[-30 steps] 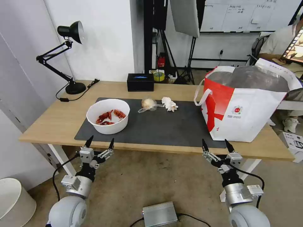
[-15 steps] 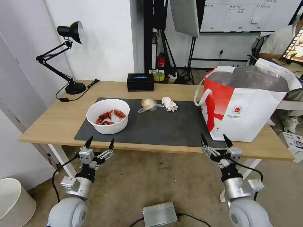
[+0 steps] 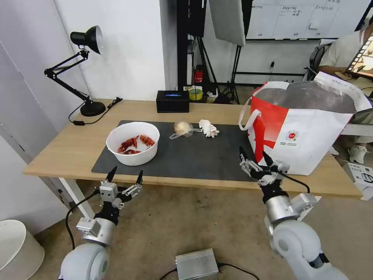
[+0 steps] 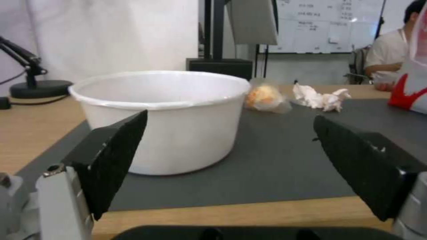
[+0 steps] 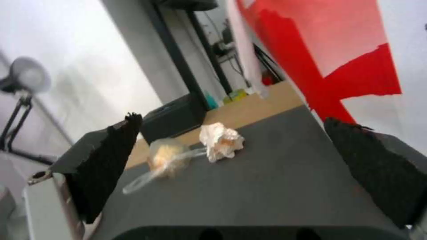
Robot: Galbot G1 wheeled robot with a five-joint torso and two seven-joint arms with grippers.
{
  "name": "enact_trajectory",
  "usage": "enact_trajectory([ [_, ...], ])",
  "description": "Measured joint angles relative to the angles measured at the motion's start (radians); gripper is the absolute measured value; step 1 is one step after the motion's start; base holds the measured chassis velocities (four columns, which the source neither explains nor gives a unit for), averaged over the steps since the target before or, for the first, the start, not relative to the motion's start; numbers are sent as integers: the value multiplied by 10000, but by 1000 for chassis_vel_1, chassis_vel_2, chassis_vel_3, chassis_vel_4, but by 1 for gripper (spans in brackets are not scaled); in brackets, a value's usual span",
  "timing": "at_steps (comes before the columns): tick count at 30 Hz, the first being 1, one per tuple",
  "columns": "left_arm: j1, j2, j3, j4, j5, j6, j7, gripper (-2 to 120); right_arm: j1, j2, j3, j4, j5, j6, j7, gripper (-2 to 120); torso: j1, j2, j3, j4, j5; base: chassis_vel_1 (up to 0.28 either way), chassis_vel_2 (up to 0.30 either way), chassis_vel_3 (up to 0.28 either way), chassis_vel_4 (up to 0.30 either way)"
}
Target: Pick up the trash from the table and place it into the takeout bag.
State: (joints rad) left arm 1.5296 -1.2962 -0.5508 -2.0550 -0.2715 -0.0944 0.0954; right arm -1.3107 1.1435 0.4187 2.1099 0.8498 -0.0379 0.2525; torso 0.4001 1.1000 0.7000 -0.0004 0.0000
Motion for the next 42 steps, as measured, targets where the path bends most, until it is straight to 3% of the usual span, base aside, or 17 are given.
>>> enact_trajectory([
  [7,252,-123,-73,-219,144,-1,7,100,1678,-118,-601,-792,1766,-943,1273,100,0,0,1,3,0,0,0,0,0],
  [19,718,-332,-366,-669,322,-9,11,100,4502,348,-1872,-2477,3915,-1490,2760,100,0,0,1,5,0,0,0,0,0],
  [35,835,-488,-419,-746,463,-25,22,100,6769,1385,-2457,-4881,5166,-1633,3891,100,0,-1,0,3,0,0,0,0,0],
  [42,817,-382,-521,-646,402,-35,23,100,7807,2233,-2398,-6163,5799,-1730,4681,100,0,-1,0,4,-3,0,0,0,0],
])
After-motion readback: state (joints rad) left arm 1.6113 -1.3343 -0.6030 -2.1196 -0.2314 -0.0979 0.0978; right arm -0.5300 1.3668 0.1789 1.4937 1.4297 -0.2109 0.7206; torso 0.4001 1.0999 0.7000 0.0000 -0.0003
